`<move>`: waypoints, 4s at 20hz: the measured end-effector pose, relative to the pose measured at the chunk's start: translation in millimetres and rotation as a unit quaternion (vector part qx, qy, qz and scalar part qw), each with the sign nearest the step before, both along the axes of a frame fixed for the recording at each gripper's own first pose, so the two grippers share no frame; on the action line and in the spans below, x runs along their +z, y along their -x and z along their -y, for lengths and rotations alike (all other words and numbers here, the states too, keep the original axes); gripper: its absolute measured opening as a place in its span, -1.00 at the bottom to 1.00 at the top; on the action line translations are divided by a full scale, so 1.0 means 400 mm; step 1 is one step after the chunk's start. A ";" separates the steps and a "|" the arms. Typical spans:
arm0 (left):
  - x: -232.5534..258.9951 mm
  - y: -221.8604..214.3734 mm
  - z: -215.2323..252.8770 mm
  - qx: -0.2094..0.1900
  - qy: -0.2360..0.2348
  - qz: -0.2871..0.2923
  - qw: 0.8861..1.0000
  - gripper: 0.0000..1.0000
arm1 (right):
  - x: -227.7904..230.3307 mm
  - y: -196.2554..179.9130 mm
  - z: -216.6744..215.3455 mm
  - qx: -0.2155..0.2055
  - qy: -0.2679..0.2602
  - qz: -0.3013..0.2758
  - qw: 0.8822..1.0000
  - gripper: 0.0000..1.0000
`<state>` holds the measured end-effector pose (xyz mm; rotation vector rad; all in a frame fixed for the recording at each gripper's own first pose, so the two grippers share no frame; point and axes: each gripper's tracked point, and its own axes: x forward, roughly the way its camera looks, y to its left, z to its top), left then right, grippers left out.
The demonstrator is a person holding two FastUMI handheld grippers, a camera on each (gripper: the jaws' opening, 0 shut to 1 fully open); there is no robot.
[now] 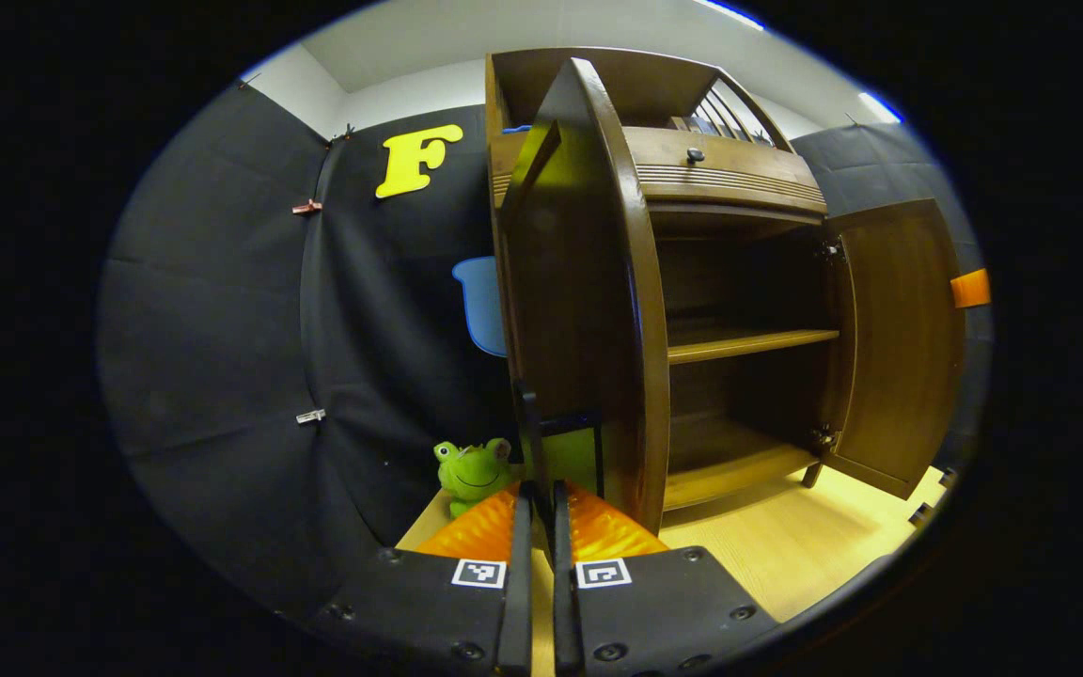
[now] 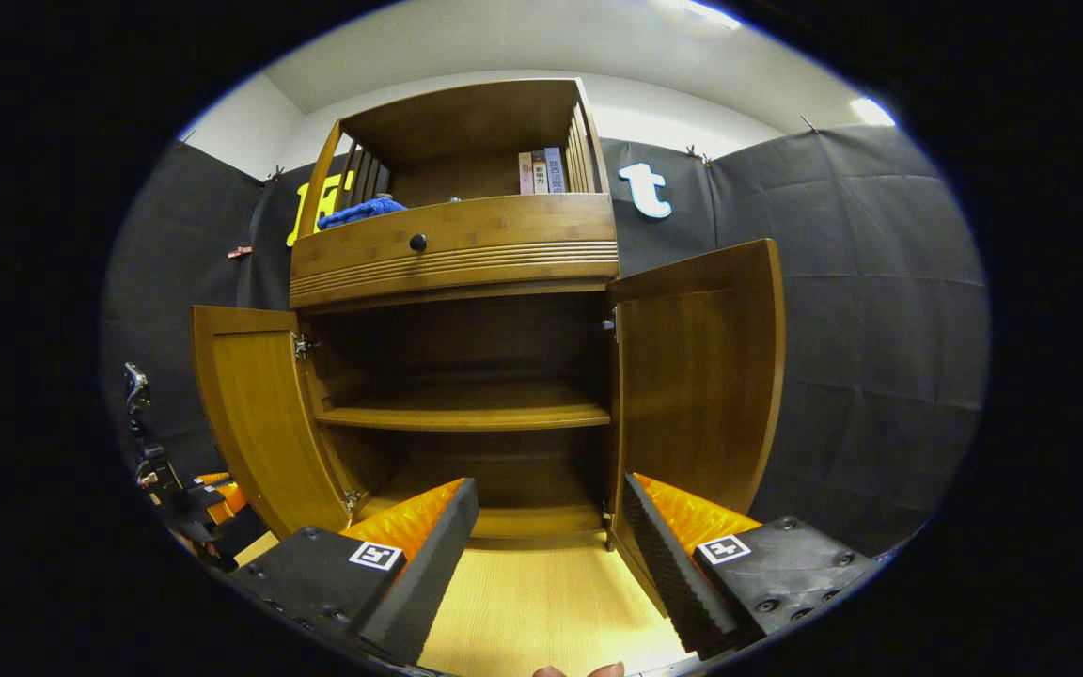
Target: Open the right door of the double-door shoe cabinet with the right hand, and open the left door with the left hand.
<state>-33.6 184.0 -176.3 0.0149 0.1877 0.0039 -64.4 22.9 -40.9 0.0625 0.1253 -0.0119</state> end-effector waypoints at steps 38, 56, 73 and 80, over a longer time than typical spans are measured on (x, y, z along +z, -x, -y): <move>0.264 0.195 0.198 0.037 0.022 0.043 0.998 1.00 | 0.026 0.018 0.066 0.039 -0.010 0.020 0.999 0.95; 0.394 0.110 0.461 0.002 0.024 0.083 0.996 1.00 | 0.055 0.008 0.127 0.042 -0.003 0.049 0.998 0.96; 0.401 0.105 0.466 0.004 0.020 0.083 0.996 1.00 | 0.045 0.017 0.121 0.045 0.002 0.046 0.998 0.95; 0.399 0.104 0.466 0.004 0.017 0.084 0.996 0.94 | 0.046 0.018 0.120 0.045 0.004 0.046 0.998 0.95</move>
